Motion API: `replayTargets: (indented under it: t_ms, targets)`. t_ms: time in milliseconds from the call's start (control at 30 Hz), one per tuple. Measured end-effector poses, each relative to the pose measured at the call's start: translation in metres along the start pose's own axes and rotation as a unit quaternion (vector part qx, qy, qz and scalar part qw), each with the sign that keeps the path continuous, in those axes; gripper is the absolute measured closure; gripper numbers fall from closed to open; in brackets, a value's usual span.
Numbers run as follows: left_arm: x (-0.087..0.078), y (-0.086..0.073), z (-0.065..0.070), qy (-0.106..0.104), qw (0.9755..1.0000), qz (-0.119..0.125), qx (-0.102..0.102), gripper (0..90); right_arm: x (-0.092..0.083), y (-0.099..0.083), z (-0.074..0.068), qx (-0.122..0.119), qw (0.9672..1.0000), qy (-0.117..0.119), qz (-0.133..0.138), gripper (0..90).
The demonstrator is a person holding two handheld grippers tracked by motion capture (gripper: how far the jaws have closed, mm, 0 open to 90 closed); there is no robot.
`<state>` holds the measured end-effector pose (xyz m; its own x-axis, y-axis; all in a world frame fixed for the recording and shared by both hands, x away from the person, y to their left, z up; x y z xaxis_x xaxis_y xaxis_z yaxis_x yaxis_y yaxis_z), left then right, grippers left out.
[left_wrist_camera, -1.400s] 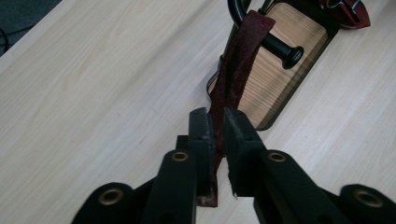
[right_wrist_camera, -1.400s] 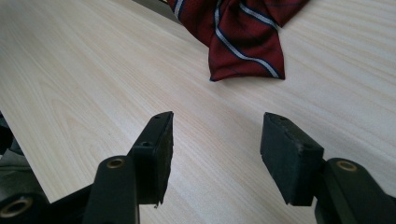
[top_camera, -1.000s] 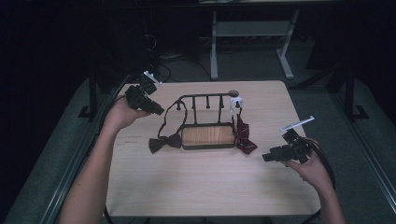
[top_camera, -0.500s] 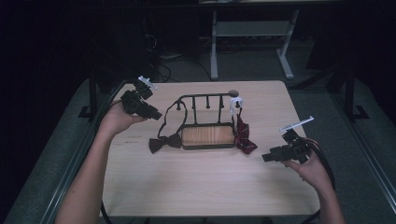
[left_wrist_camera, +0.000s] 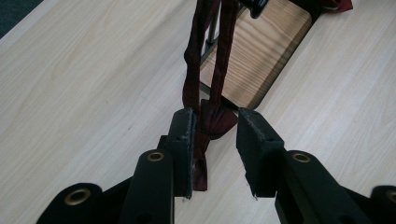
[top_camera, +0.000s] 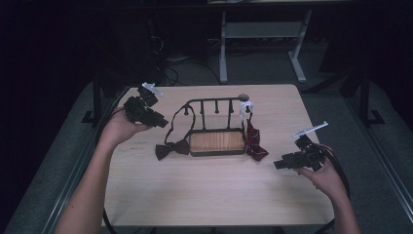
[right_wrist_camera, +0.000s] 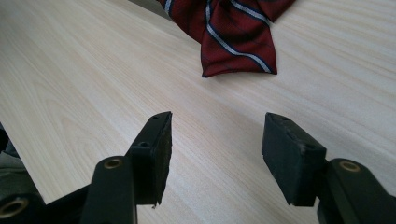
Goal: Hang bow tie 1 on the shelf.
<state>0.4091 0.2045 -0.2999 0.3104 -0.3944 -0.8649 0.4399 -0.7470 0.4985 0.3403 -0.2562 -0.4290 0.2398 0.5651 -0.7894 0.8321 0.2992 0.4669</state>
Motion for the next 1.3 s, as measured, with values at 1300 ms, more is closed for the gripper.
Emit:
replayTargets:
  t_ms: [1300]
  targets:
    - [0.023,-0.033,0.015,-0.018,0.9998,-0.001,-0.005,60.3,-0.001,-0.001,0.003,0.007,1.0,0.0,0.002,42.3]
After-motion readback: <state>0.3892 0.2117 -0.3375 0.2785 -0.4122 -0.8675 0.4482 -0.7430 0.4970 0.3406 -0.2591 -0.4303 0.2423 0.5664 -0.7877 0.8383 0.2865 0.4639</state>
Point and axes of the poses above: each handheld gripper's, and its own axes: x roughly forward along the jaws, y roughly out of its top, z roughly to its right, the point moved 2 cm from there along x, roughly forward along the jaws, and after that the axes turned 5 degrees about x, right-handed, at the moved point
